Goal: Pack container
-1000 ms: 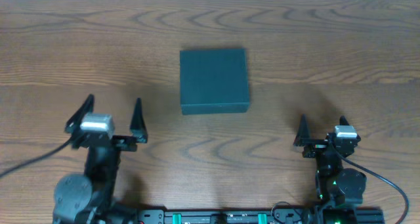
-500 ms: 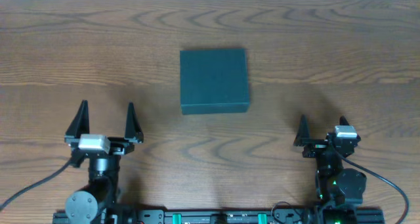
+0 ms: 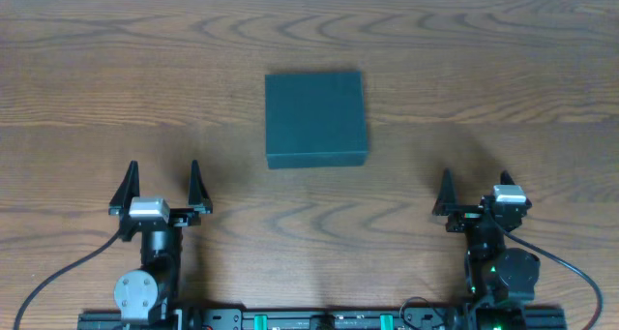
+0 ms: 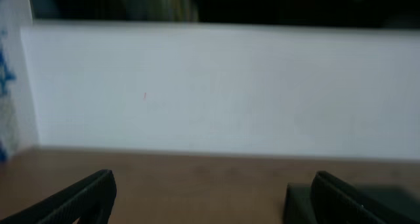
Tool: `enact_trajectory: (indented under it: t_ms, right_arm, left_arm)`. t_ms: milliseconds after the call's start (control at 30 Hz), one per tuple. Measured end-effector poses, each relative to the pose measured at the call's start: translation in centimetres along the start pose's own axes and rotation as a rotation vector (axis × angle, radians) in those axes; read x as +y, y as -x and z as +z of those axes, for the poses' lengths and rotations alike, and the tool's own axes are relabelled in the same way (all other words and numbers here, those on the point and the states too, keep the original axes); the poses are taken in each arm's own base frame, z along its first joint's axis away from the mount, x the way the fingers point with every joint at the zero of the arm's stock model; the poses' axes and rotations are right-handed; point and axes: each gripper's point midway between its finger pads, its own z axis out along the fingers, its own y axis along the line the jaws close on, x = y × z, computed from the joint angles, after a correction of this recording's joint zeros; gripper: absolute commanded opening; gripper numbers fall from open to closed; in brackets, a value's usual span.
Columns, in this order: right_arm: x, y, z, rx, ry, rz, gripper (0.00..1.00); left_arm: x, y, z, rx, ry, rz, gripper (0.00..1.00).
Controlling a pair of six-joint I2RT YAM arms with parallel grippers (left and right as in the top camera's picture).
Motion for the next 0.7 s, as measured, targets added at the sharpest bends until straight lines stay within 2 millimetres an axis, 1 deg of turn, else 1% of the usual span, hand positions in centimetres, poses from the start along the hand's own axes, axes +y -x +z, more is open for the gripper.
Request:
enact_trajectory:
  t_ms: [167, 300, 333, 700]
  right_arm:
    - [0.0, 0.0, 0.0, 0.0, 0.0, 0.0, 0.99]
    - [0.0, 0.0, 0.0, 0.0, 0.0, 0.0, 0.99]
    - [0.0, 0.0, 0.0, 0.001, 0.0, 0.0, 0.99]
    - [0.0, 0.0, 0.0, 0.0, 0.0, 0.0, 0.99]
  left_arm:
    - [0.4, -3.1, -0.2, 0.125, 0.005, -0.005, 0.95]
    - [0.4, -6.2, -0.8, 0.256, 0.006, -0.028, 0.95]
    - [0.4, -6.7, -0.9, 0.278, 0.01, -0.038, 0.95]
    - [0.4, -6.7, -1.0, 0.283, 0.013, -0.057, 0.95]
